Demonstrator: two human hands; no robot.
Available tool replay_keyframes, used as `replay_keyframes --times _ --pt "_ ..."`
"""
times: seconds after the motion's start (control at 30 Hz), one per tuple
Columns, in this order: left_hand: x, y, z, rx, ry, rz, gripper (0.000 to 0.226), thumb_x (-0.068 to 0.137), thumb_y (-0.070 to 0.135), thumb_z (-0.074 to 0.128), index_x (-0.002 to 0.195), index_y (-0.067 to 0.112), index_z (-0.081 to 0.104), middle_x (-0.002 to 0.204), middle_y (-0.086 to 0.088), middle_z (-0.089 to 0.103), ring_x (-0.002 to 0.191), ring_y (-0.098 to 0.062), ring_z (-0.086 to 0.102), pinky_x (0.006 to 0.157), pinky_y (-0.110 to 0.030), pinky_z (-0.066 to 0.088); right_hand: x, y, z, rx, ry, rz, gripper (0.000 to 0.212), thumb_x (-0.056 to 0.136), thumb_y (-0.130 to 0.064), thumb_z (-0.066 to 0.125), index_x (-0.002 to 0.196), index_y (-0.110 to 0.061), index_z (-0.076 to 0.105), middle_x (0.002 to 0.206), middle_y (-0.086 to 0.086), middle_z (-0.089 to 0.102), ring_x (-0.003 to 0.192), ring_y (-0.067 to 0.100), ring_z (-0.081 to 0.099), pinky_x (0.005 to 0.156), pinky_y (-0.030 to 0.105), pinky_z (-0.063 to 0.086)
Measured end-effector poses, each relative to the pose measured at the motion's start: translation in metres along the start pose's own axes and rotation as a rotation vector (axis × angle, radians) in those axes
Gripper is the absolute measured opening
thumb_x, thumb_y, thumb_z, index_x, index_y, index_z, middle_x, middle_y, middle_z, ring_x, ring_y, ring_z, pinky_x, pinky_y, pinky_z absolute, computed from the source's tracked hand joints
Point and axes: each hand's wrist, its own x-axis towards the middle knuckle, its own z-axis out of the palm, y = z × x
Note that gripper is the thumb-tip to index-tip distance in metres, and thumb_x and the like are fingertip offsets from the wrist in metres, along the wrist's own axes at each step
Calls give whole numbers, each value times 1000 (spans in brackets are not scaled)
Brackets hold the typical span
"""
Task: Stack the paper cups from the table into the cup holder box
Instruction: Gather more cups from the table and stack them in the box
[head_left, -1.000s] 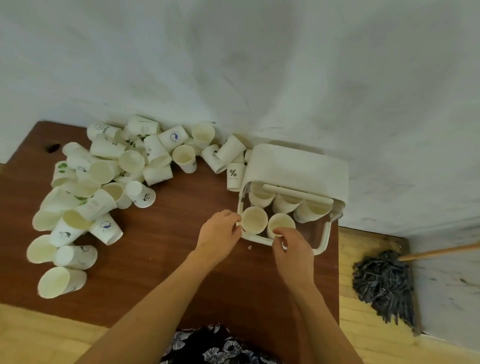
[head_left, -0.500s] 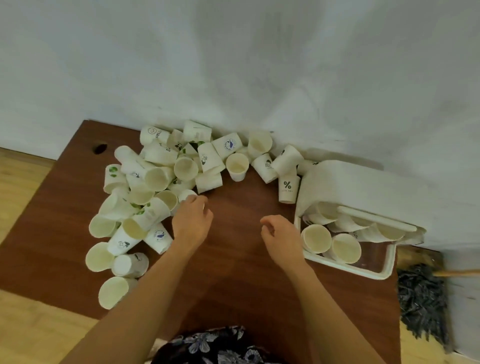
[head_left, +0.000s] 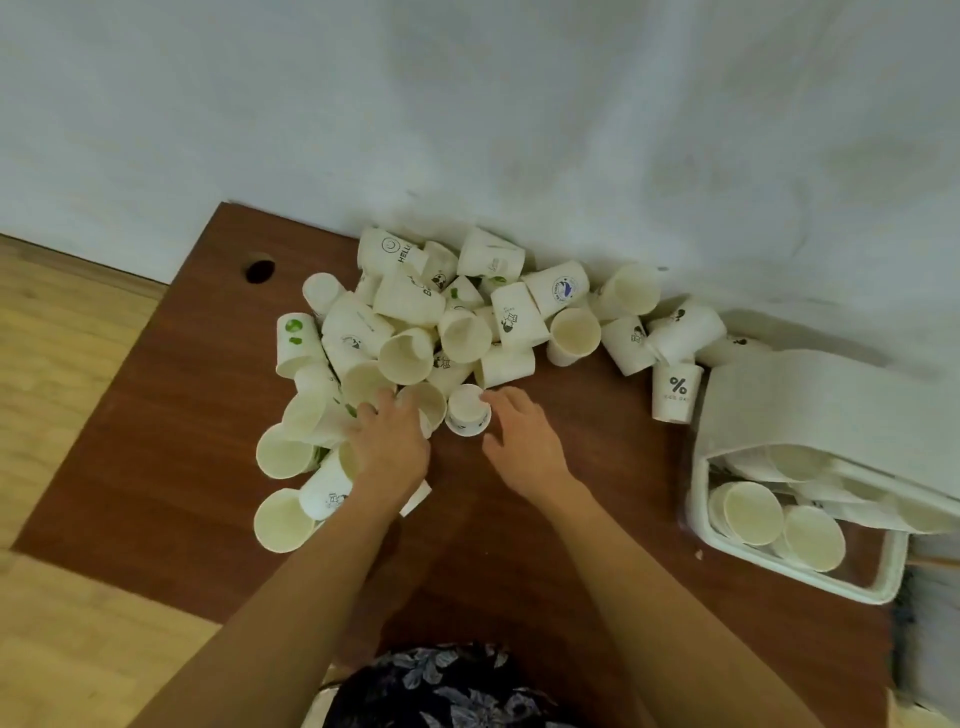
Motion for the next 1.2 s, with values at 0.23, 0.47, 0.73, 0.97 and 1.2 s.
replay_keyframes --times 0.23,0.47,0.73,0.97,1.2 --pt "-1 -8 -11 -67 -69 97 46 82 16 64 125 18 48 125 -6 45 108 -29 46 80 -40 49 31 -19 22 -129 -148 4 69 90 -15 60 149 -32 28 156 1 23 138 32 29 101 47 42" --pt "-12 -21 -25 -129 -47 180 23 89 25 59 110 19 60 110 -3 52 103 -24 47 72 -32 42 12 -6 28 -151 28 145 47 86 -17 61 129 -21 45 135 1 44 118 30 46 85 40 48" --pt "-34 -10 -29 -186 35 271 18 86 30 59 101 22 65 98 1 56 98 -22 51 71 -32 45 -39 17 10 276 176 583 43 79 -27 73 109 -22 43 116 0 52 91 19 56 70 33 49" --pt "-64 18 -33 -293 23 374 17 90 33 58 97 20 67 106 1 58 102 -23 51 78 -30 38 -91 27 -10 1229 147 520 66 86 -16 71 140 -31 37 124 10 58 107 26 66 87 40 57" --pt "-91 52 -23 -418 2 470 14 89 31 61 95 19 66 101 1 58 96 -18 53 80 -32 39 -138 47 -28 980 112 356 73 79 -18 78 135 -46 40 124 -5 52 110 16 62 85 38 59"
